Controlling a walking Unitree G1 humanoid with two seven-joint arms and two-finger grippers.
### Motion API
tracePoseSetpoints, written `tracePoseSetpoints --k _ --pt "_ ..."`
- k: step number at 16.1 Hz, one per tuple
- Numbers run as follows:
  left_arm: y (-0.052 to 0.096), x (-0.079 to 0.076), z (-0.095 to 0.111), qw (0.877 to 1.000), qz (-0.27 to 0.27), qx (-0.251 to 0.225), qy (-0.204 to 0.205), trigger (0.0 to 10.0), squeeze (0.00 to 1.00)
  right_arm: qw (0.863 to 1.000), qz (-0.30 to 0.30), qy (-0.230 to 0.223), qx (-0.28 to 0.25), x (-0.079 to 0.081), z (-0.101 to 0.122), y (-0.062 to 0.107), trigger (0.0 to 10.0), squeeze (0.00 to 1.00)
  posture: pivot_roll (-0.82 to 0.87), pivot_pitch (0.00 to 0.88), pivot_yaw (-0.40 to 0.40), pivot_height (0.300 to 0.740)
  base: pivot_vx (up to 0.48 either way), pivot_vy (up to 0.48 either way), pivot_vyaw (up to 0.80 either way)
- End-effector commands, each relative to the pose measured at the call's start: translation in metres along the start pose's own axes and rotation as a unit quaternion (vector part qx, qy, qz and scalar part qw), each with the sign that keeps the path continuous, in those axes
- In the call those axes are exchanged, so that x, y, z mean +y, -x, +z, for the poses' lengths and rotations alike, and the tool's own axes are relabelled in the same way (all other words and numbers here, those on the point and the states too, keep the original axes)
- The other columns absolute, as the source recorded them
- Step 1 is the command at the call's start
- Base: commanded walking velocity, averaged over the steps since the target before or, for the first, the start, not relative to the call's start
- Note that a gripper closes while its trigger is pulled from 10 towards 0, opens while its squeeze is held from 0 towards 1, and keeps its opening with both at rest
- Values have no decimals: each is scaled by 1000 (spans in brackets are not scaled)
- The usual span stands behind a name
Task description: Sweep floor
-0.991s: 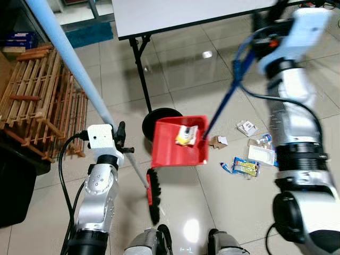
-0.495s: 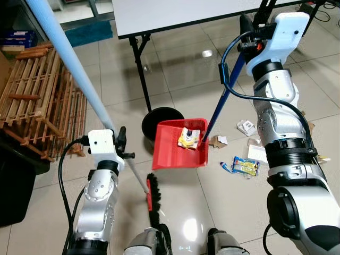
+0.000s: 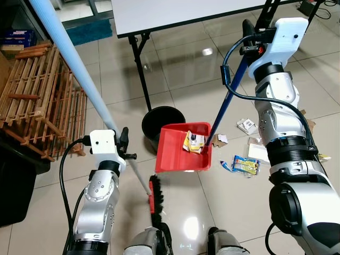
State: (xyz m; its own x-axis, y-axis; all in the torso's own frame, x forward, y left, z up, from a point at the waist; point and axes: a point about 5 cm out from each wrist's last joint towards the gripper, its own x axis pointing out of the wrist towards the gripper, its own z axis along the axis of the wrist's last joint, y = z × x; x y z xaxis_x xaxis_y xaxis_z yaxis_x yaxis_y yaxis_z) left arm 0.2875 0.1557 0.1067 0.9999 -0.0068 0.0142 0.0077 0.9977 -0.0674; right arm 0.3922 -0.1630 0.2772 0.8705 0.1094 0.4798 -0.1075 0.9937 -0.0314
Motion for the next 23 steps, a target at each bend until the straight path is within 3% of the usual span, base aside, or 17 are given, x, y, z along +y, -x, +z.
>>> tracePoseSetpoints --k 1,6,23 --pt "-1 2 12 1000 1 -22 -7 10000 0 999 0 0 -33 -1 10 -1 10000 0 -140 194 131 740 0 0 0" --pt "-4 5 21 999 -8 -36 -9 10000 0 999 -5 3 -32 -7 8 7 10000 0 -146 180 132 740 0 0 0" --pt "-5 5 22 999 -7 -29 -10 10000 0 1000 -7 5 -22 -14 4 18 10000 0 -144 180 142 740 360 0 0"
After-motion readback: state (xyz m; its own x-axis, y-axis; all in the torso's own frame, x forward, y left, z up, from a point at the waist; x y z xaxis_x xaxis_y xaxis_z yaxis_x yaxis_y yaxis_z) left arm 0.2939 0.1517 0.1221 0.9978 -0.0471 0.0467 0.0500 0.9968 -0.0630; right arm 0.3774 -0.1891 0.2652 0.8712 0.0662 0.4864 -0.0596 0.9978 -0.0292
